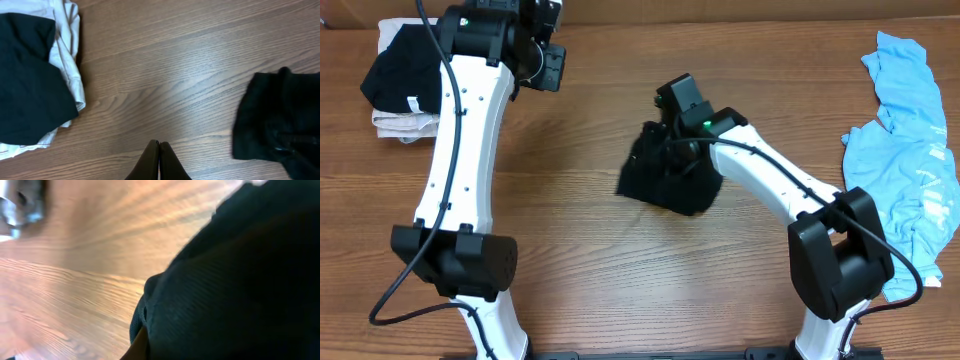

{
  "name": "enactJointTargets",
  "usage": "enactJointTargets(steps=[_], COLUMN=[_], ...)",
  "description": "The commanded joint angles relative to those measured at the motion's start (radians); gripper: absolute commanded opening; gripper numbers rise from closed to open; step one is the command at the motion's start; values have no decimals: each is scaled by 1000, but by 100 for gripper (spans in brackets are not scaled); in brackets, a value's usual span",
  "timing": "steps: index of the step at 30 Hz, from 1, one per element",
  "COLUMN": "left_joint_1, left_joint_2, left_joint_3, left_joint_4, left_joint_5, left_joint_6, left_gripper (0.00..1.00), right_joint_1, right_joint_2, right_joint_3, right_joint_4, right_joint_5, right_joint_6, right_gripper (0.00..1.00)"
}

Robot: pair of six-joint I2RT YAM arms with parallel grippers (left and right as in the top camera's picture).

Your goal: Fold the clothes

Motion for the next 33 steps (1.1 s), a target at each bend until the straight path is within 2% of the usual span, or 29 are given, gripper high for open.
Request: enactJointTargets(steps=[1, 3, 5, 6, 9, 13, 18, 24, 29, 33], left_joint_1=[3, 3, 3, 3, 3, 3, 3, 3, 3, 3], left_joint_2=[22, 22, 22, 22, 22, 22, 22, 22, 22, 22], left_joint_3=[12, 12, 12, 12, 12, 12, 12, 12, 12, 12], left_joint_4=[9, 18, 26, 28, 37, 43, 55, 72, 75, 73], left_joint_5=[-5, -5, -6, -6, -6, -6, -6, -5, -5, -5], left_joint_6=[23, 23, 24, 24, 23, 23, 23, 23, 23, 23], left_gripper=[4, 4, 4, 5, 4, 5, 4, 5, 5, 5], right_joint_1=[-9, -8, -2, 1, 2, -41, -102, -102, -52, -11], right_joint_2=[-18, -17, -17, -18, -57, -151, -257, -256, -192, -114], right_joint_3=[38, 38, 38, 39, 39, 72, 114, 107, 98, 79], right_joint_4=[58, 82, 89, 84, 78, 6, -226, -493, -525, -514], right_joint_5=[-8, -22, -75, -116, -195, -183, -49, 107, 125, 143], right_joint_6=[34, 42, 41, 38, 38, 15, -17, -38, -55, -5], right_gripper=[16, 35, 42, 51, 59, 61, 61, 60, 58, 48])
